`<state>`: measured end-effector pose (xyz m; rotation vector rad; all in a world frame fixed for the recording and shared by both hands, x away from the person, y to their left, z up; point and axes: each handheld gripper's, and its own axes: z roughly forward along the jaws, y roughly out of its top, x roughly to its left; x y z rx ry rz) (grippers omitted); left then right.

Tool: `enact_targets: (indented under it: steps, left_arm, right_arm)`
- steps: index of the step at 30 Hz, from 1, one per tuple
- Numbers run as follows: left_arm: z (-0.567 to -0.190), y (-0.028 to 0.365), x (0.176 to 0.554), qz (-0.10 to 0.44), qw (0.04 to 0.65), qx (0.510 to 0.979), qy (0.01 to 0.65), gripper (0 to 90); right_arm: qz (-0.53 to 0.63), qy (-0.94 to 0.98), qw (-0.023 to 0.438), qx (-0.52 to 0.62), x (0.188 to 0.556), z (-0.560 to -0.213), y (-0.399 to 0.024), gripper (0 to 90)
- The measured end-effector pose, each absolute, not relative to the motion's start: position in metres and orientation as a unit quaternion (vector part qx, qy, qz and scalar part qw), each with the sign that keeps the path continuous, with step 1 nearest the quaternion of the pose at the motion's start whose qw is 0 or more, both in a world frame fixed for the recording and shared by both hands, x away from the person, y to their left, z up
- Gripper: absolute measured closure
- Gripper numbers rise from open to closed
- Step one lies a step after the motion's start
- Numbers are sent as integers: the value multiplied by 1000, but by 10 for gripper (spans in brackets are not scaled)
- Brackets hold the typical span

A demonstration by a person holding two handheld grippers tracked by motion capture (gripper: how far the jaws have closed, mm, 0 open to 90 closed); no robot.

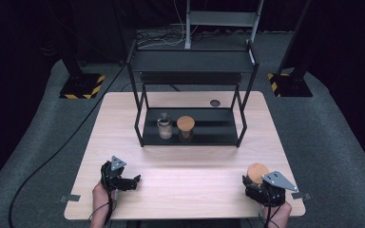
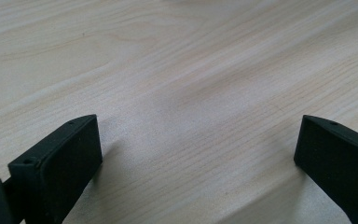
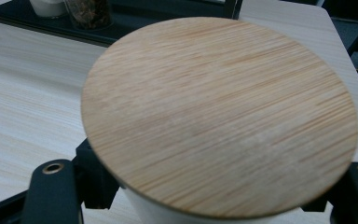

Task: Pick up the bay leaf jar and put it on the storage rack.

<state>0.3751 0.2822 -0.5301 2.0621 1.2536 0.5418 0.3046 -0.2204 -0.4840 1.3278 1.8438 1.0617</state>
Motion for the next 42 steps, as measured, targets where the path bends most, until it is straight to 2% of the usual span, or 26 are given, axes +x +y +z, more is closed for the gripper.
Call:
enact_targets:
  steps: [42]
  left_arm:
    - [-530, 283, 375, 205, 327, 788, 479, 2]
  right_arm:
    - [401, 717, 307, 480, 328, -470, -207, 248]
